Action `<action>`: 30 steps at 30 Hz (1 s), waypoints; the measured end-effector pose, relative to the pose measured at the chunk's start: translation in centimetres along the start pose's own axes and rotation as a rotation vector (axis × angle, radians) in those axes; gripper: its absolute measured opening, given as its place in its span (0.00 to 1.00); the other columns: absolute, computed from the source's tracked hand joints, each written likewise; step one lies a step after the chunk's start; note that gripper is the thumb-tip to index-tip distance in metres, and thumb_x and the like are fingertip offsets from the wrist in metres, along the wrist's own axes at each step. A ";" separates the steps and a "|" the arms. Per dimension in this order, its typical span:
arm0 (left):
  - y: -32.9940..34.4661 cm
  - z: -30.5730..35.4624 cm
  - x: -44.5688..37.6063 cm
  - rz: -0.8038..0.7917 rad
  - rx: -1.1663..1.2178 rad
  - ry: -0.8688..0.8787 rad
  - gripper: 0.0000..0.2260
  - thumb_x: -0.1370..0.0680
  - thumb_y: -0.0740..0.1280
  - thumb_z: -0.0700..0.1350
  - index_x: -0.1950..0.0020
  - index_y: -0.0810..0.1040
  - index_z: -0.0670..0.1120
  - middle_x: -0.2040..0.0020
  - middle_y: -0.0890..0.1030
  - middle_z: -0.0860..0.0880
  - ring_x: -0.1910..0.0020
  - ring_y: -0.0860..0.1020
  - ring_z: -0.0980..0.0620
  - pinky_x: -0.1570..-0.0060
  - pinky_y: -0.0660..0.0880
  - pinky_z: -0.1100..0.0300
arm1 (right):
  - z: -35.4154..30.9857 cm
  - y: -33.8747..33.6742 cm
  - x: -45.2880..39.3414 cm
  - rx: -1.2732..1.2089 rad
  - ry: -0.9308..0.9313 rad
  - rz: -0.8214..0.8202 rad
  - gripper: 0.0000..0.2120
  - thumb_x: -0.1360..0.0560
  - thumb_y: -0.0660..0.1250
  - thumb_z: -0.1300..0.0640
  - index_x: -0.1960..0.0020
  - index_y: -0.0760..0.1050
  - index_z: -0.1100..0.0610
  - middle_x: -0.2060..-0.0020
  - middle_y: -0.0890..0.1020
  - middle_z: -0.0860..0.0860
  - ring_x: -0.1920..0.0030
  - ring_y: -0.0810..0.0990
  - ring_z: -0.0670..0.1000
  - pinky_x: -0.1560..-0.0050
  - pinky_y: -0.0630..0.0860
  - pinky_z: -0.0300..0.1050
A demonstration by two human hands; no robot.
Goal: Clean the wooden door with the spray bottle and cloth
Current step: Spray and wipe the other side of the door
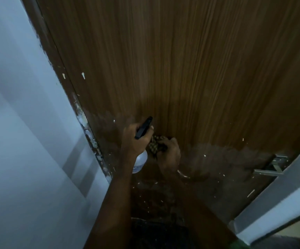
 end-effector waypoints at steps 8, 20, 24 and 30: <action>-1.7 -1.9 0.4 -0.072 0.005 -0.011 0.15 0.22 0.71 0.48 0.64 0.78 0.41 0.72 0.77 0.44 0.74 0.76 0.43 0.74 0.70 0.48 | -8.4 -3.7 -3.9 -0.197 -0.216 0.335 0.19 0.32 0.67 0.71 0.44 0.81 0.59 0.50 0.74 0.52 0.54 0.73 0.47 0.59 0.72 0.38; -5.8 -5.3 1.4 -0.041 0.031 -0.083 0.20 0.22 0.70 0.56 0.63 0.80 0.39 0.72 0.77 0.43 0.75 0.75 0.44 0.73 0.75 0.44 | -9.8 -0.1 -1.9 -0.133 -0.236 0.278 0.23 0.31 0.59 0.56 0.41 0.83 0.57 0.49 0.75 0.52 0.52 0.75 0.48 0.55 0.79 0.45; -6.6 -5.9 1.4 -0.045 0.008 -0.104 0.16 0.22 0.70 0.53 0.62 0.82 0.42 0.71 0.80 0.45 0.74 0.78 0.47 0.70 0.78 0.43 | -9.5 1.5 -2.9 0.017 -0.398 0.250 0.19 0.28 0.64 0.59 0.38 0.82 0.57 0.48 0.76 0.53 0.51 0.76 0.52 0.56 0.78 0.44; -7.8 -7.4 1.3 -0.015 0.034 -0.166 0.22 0.25 0.70 0.60 0.61 0.82 0.41 0.69 0.81 0.42 0.73 0.79 0.43 0.71 0.78 0.41 | -5.1 7.5 0.3 0.343 -0.396 -0.214 0.22 0.27 0.74 0.45 0.35 0.78 0.49 0.41 0.73 0.50 0.43 0.75 0.52 0.51 0.81 0.53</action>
Point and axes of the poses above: each hand's wrist, its own x-axis away from the middle knuckle, its own y-axis out of the palm, z = x × y, the point moved 6 cm from there along -x, towards the middle knuckle
